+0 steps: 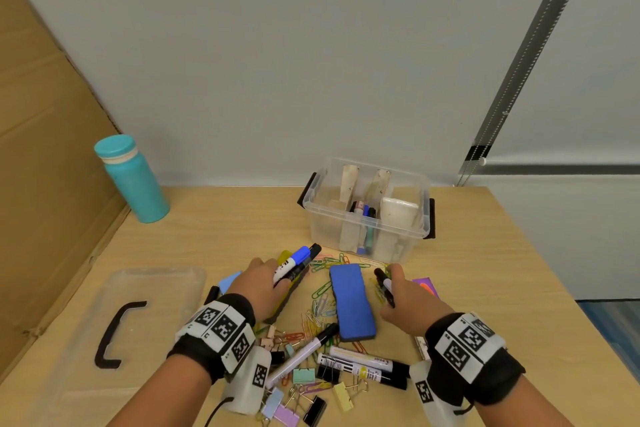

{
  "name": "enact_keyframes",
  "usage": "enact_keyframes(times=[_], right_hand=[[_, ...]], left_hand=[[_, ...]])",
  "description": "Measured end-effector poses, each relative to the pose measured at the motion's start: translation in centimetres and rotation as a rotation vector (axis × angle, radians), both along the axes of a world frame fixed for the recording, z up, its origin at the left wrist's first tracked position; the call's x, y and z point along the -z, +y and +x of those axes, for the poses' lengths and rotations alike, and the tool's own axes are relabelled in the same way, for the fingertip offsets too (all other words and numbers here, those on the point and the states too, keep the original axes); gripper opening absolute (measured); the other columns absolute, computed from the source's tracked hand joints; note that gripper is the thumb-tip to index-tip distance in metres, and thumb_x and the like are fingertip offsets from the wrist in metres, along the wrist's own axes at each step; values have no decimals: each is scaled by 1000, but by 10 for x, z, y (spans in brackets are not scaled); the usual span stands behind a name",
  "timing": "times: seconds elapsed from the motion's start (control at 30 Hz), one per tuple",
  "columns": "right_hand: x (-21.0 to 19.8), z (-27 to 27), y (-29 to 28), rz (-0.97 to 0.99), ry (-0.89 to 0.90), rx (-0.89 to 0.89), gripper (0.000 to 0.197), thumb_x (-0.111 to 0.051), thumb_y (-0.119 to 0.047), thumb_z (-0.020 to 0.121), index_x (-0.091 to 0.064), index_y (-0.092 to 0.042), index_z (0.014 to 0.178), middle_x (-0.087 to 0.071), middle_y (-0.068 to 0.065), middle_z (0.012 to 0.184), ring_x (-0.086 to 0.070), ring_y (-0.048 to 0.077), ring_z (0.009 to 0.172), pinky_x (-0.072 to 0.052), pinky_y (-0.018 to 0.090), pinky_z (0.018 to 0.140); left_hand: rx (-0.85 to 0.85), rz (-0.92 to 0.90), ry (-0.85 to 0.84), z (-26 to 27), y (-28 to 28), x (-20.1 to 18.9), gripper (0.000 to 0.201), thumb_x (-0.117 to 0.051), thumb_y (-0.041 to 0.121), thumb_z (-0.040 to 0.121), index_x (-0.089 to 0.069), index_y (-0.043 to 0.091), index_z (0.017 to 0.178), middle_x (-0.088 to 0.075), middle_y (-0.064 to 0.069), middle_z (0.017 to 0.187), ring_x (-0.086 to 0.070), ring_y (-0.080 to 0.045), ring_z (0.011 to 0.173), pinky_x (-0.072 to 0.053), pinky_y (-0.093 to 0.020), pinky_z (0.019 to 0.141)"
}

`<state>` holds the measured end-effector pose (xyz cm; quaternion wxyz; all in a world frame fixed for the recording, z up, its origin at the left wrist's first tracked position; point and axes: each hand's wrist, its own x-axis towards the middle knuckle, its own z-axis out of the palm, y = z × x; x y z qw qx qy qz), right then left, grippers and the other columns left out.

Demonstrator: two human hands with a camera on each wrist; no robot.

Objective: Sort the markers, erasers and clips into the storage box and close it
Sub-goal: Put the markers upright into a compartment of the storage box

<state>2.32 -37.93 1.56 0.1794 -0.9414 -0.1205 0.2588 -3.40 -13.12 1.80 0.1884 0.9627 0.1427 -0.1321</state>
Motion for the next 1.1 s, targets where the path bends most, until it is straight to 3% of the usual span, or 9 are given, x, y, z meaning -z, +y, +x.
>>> enact_keyframes(times=[0.13, 0.4, 0.53, 0.63, 0.73, 0.8, 0.87, 0.97, 1.1], right_hand=[[-23, -1, -1, 22, -31, -34, 42, -47, -17, 93, -29, -15, 131, -53, -1, 82, -51, 13, 66, -36, 18, 51], [-106, 22, 2, 301, -81, -21, 22, -42, -24, 99, -35, -26, 120, -64, 7, 96, -47, 9, 58, -39, 19, 48], [-96, 69, 32, 411, -124, 236, 23, -41, -21, 98, -48, -8, 116, -65, 9, 96, -55, 17, 68, -48, 33, 64], [-86, 99, 59, 349, -116, 343, 30, -43, -12, 95, -57, 6, 114, -63, 15, 86, -55, 21, 65, -47, 29, 59], [-87, 112, 82, 169, -88, 305, 33, -45, -12, 97, -55, 4, 124, -62, 17, 119, -62, 27, 98, -50, 29, 70], [-86, 115, 93, 49, -79, 246, 34, -47, -13, 97, -54, 2, 127, -59, 15, 129, -60, 24, 104, -45, 23, 62], [-81, 121, 97, 51, -70, 177, 33, -51, -9, 93, -56, 3, 124, -60, 20, 126, -53, 20, 91, -42, 22, 59], [-79, 125, 98, 127, -92, 253, 34, -51, -6, 92, -55, 5, 124, -59, 22, 125, -53, 23, 91, -51, 32, 78], [-75, 123, 90, 149, -244, 364, 38, -42, -23, 97, -42, 0, 127, -61, 19, 115, -61, 35, 101, -46, 36, 69]], left_hand=[[7, -34, 2, 0, 3, 0, 35, -39, 36, 99, -45, 12, 123, -56, -10, 108, -51, -21, 84, -38, -26, 72], [-54, -129, -48, -1, 17, 9, 29, -40, 37, 98, -46, 15, 115, -65, -6, 93, -59, -23, 76, -44, -31, 63], [-69, -161, -70, 0, 18, 8, 27, -41, 36, 98, -45, 14, 113, -54, -1, 80, -51, -19, 68, -37, -28, 56], [-67, -164, -78, 1, 21, 7, 27, -41, 37, 98, -44, 15, 113, -54, -1, 79, -51, -19, 65, -38, -29, 56], [-62, -169, -81, -1, 23, 6, 25, -41, 37, 98, -43, 16, 111, -52, 2, 76, -49, -16, 63, -35, -25, 51], [-63, -185, -81, -3, 25, 7, 25, -41, 37, 98, -43, 16, 109, -52, 2, 76, -49, -16, 63, -35, -24, 51], [-67, -206, -77, -5, 26, 8, 24, -41, 37, 98, -43, 16, 110, -54, 1, 79, -50, -16, 64, -37, -24, 52], [-68, -214, -79, -7, 28, 9, 23, -41, 37, 98, -43, 16, 109, -53, 2, 79, -49, -13, 63, -35, -22, 51], [-77, -222, -92, -7, 31, 9, 23, -41, 37, 98, -43, 17, 109, -57, -2, 84, -51, -16, 66, -37, -25, 54]])
